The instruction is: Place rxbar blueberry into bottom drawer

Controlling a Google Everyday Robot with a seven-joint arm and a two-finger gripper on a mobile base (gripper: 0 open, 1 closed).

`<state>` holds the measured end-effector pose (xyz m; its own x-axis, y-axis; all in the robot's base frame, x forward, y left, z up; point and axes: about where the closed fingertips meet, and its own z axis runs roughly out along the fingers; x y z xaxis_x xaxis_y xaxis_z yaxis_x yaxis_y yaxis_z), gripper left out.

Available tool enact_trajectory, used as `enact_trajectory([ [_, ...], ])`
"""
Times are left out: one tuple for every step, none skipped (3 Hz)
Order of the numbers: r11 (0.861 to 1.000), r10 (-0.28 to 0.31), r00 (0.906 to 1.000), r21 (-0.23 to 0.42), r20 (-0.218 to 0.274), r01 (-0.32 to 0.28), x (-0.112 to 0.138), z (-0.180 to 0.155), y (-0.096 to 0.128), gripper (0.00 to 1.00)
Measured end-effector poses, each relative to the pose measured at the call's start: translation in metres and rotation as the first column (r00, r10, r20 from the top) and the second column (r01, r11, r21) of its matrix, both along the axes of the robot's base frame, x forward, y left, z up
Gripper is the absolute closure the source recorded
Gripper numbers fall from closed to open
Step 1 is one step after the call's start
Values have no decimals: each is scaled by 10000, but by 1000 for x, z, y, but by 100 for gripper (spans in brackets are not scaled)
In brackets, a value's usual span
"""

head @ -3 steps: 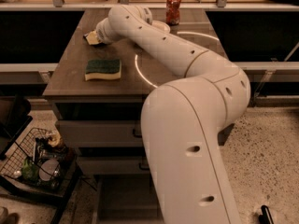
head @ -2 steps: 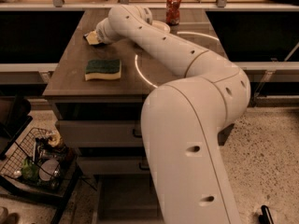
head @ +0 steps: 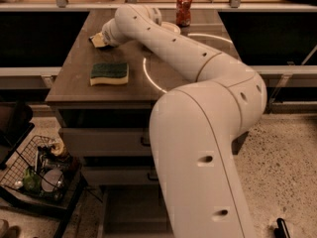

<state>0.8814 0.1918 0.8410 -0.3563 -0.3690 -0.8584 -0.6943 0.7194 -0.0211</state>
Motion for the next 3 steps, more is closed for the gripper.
enact_trajectory([
  [9962,-405,9950,-733,908,472,-10,79,-19,100],
  [9841,-690,9809,-1492,1818,969,-28,159,-38,100],
  [9795,-626,9720,-1727,2264,1033,-45,208,-52,100],
])
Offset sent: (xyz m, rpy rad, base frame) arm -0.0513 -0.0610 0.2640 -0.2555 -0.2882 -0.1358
